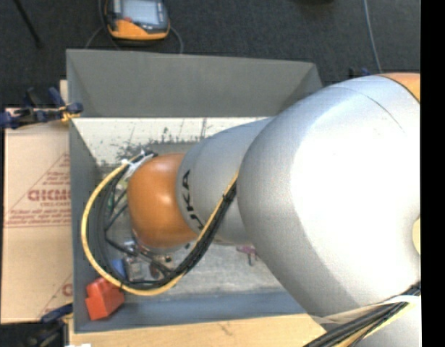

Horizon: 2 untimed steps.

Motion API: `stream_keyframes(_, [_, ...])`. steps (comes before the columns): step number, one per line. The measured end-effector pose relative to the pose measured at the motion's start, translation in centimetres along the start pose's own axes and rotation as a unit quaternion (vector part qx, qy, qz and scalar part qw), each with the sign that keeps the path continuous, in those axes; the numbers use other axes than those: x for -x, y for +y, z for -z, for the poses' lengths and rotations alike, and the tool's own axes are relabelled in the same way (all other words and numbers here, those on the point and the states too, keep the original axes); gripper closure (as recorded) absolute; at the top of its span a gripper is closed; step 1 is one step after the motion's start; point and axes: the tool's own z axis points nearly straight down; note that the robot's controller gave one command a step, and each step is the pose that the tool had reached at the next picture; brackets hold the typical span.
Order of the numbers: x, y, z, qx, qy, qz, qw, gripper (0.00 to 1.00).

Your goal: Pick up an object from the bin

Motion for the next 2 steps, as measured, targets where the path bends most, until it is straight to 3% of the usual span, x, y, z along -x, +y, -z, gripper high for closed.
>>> stream_keyframes(1, [4.0, 0.0, 0.1, 0.004, -0.0038, 0.041, 0.9991, 1.0])
stream_keyframes(2, [2.8, -1.2, 14.1, 0.005, -0.0064, 0.045, 0.999, 1.0])
